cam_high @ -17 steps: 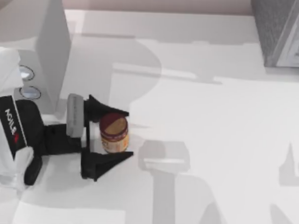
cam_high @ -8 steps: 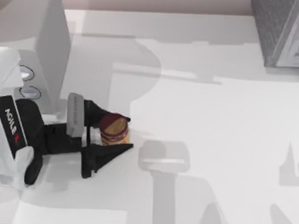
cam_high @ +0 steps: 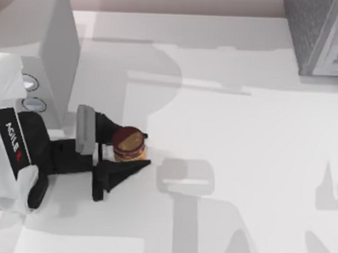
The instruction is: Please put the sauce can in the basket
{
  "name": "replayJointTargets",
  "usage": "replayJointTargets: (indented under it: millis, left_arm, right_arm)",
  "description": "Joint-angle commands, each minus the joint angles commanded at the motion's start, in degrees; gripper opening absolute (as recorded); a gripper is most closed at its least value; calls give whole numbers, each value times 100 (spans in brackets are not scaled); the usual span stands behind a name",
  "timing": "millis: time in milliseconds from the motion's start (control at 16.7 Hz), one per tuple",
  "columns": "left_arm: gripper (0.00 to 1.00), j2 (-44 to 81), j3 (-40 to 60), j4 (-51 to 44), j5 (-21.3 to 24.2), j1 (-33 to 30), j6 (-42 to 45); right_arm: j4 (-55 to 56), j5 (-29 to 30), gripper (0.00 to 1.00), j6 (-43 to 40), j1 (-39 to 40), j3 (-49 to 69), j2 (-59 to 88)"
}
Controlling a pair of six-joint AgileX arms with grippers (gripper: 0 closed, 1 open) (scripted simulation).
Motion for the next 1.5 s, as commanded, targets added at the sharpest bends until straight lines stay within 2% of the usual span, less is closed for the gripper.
replayJointTargets:
  millis: [480,600,720,900,1080,1500]
  left_arm:
    - [0,6,1,-1,-2,24,9]
    - [0,-137,49,-141,-133,-95,22]
    - [0,-523,174,-536,-470,-427,53]
    - [0,-1424,470,-1558,-1241,-1249,119]
    - [0,-2686,862,-3009,-2268,-2377,175]
    - [0,-6721,1791,-7363,-5313,-5524,244]
  right_arm:
    - [0,0,100,0,0,0,0]
    - [0,0,100,0,0,0,0]
    - [0,0,100,0,0,0,0]
    - [0,0,100,0,0,0,0]
    - [0,0,100,0,0,0,0]
    - [0,0,100,0,0,0,0]
